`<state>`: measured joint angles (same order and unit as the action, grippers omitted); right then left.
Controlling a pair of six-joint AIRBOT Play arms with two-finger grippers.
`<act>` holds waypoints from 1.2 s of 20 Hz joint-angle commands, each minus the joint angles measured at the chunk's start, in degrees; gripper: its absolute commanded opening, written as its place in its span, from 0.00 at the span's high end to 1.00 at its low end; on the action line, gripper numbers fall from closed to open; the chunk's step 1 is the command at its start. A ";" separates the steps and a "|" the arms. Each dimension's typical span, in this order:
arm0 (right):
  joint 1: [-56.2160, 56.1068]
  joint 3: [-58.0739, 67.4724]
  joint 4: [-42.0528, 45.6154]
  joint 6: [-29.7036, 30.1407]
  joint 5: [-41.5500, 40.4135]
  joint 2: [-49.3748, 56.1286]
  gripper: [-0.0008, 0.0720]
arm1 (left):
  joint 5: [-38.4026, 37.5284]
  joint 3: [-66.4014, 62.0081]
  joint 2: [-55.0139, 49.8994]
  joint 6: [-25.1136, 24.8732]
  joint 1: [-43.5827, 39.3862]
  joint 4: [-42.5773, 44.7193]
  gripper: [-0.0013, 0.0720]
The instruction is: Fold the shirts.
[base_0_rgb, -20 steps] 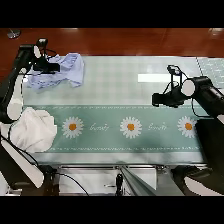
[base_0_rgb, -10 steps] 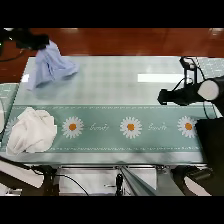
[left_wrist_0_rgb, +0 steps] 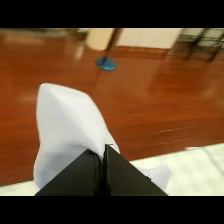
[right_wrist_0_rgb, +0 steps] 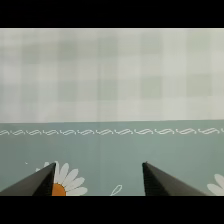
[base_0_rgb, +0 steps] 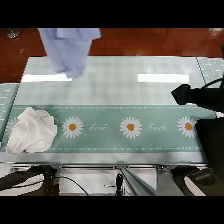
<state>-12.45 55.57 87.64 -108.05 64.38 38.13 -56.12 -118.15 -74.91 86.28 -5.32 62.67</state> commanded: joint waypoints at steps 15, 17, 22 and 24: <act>-0.02 0.00 1.42 -2.36 1.42 -7.28 0.13 | 10.62 73.68 35.08 -2.47 -20.41 -10.03 0.95; -0.02 0.00 1.40 -2.84 1.49 -7.23 0.13 | 7.76 77.64 31.50 -2.49 -20.41 -10.10 0.95; -0.02 -3.28 0.26 -5.29 -2.25 -7.21 0.13 | -1.60 78.75 14.51 -6.10 -21.29 -12.94 0.79; -0.02 -7.32 -2.25 -5.35 -5.64 -6.73 0.13 | -2.71 76.74 8.59 -6.58 -21.68 -13.18 0.02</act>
<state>-12.45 51.92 88.03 -112.44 62.70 31.07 -54.87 -40.77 -58.11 81.47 -26.50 50.83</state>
